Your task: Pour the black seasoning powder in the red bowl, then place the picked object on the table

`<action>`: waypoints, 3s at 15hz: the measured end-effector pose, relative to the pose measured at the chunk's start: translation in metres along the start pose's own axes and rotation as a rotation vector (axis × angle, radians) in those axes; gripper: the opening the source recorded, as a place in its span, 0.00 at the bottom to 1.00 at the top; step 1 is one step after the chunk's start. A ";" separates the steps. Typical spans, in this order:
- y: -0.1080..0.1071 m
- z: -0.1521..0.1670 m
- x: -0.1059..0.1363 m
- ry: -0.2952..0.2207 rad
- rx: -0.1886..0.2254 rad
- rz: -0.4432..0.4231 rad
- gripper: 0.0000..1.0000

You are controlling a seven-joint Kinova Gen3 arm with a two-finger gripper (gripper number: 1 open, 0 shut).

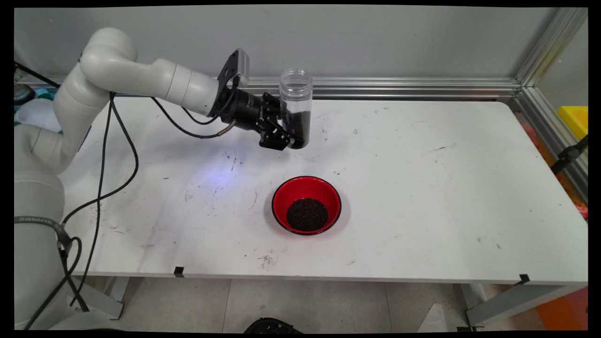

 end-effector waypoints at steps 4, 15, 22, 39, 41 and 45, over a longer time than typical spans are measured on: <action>-0.002 0.010 -0.016 0.005 -0.022 -0.056 0.00; -0.013 0.058 -0.047 0.024 -0.019 -0.033 0.00; -0.017 0.075 -0.058 0.020 -0.013 0.021 0.00; -0.014 0.080 -0.074 0.006 -0.060 0.010 0.00; -0.013 0.082 -0.075 0.004 -0.064 0.004 0.00; -0.014 0.087 -0.078 0.002 -0.070 -0.003 0.00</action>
